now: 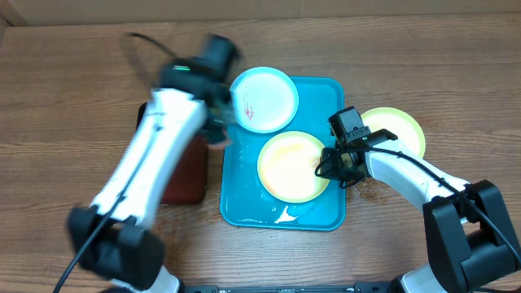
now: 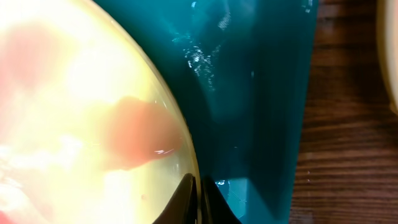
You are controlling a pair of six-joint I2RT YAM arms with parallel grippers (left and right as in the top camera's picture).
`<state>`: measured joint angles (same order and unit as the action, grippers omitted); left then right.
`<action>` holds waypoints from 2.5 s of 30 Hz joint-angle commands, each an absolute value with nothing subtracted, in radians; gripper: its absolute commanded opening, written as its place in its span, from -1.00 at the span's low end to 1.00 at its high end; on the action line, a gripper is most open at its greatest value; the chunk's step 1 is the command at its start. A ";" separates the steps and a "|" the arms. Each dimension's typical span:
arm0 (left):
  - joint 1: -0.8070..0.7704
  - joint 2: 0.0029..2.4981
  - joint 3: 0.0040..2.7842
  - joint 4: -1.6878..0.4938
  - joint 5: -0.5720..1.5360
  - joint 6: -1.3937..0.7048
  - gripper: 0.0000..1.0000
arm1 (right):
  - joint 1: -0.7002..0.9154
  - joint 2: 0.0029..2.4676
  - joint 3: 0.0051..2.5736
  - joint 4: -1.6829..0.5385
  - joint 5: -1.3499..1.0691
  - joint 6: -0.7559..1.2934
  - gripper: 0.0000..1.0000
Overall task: Clean dirty plates on tray and stack at the side
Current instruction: 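Return the sponge to the black tray with the left gripper, then lift the second yellow plate with right gripper and tilt over black tray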
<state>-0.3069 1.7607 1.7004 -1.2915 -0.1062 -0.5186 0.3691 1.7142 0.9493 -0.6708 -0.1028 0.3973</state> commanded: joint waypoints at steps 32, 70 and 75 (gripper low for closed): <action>0.287 1.534 1.849 -1.316 0.362 -0.306 1.00 | 0.730 1.707 1.542 -0.589 0.178 0.152 -0.92; 0.290 1.439 1.868 -1.340 0.304 -0.265 1.00 | 1.143 1.939 1.542 -0.002 0.973 -0.346 -0.92; 0.290 1.439 1.868 -1.343 0.281 -0.265 1.00 | 1.139 1.939 1.542 0.015 0.973 -0.344 -0.93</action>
